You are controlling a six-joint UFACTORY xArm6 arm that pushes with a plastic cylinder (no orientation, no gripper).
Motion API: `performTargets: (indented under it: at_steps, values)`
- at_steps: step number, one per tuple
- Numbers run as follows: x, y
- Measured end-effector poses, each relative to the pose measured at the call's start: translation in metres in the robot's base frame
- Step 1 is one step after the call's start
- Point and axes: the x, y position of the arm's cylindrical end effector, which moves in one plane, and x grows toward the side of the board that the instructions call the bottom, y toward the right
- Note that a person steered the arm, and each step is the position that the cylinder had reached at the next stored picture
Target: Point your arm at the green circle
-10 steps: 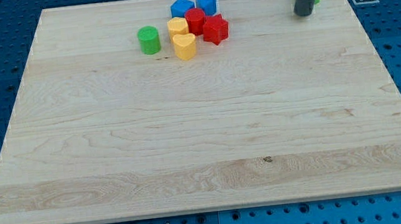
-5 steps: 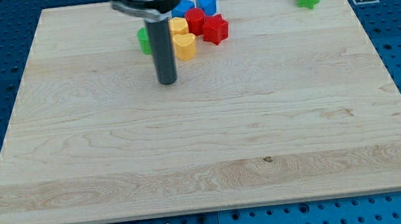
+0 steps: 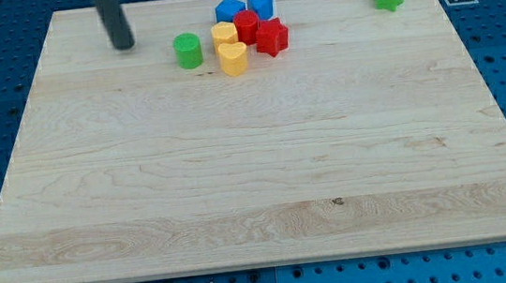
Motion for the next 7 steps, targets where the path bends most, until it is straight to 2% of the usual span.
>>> performTargets:
  at_steps: [4,7]
  values:
    - [-0.006,0.022]
    - [0.037,0.068]
